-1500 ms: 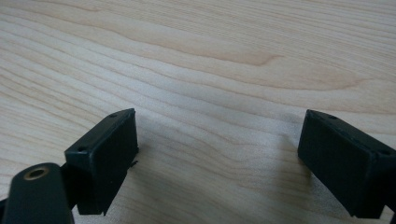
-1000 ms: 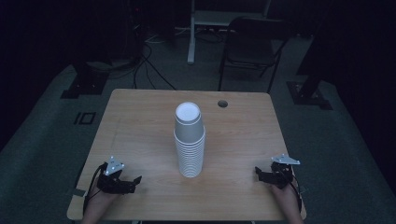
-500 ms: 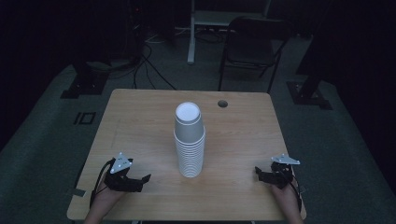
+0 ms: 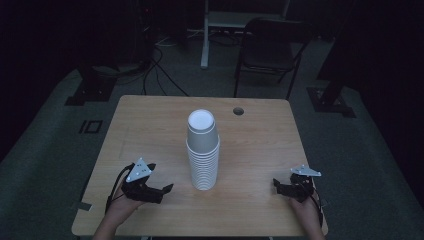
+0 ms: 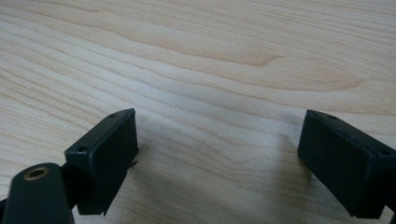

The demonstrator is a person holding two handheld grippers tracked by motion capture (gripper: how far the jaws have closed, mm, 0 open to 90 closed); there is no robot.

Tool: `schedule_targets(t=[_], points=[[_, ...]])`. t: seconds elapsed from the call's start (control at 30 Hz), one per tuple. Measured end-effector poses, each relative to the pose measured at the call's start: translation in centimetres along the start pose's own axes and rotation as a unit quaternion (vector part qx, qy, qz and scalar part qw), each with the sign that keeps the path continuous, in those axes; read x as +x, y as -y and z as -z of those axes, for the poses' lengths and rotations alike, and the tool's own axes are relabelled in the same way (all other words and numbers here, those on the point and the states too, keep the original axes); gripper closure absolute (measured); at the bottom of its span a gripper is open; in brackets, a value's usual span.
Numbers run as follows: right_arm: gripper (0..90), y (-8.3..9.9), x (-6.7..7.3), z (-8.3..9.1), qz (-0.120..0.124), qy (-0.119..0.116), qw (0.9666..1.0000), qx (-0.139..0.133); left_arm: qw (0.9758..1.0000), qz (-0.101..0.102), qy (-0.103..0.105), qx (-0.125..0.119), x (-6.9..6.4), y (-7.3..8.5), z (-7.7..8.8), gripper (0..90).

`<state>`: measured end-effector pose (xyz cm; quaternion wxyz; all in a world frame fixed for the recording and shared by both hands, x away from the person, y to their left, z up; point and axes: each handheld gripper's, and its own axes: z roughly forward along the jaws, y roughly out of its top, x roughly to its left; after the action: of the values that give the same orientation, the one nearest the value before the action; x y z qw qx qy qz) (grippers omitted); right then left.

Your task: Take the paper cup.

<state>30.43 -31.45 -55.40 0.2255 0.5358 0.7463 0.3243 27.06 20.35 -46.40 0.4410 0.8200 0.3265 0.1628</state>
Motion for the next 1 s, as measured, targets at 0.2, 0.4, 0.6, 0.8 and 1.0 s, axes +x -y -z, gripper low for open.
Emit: schedule_targets(t=[0.2,0.4,0.6,0.8,1.0], points=[[11.4,0.0,0.0,0.0,0.0,0.0,1.0,0.0,0.9998,-0.01,0.007,-0.016,-0.5,-1.4,-0.1,4.4],[11.3,0.0,0.0,0.0,0.0,0.0,1.0,0.0,0.9989,-0.022,0.026,-0.033,-1.0,-3.0,-0.2,4.4],[11.4,0.0,0.0,0.0,-0.001,0.0,1.0,0.0,0.9982,-0.033,0.027,-0.041,-1.4,-4.5,-0.5,4.3],[11.4,0.0,0.0,0.0,-0.001,0.0,1.0,0.0,0.9969,-0.046,0.04,-0.05,-1.6,-6.0,-0.7,4.3],[11.4,0.0,0.0,0.0,-0.001,0.0,1.0,0.0,0.9951,-0.051,0.049,-0.07,-1.9,-7.1,-0.8,4.3]])
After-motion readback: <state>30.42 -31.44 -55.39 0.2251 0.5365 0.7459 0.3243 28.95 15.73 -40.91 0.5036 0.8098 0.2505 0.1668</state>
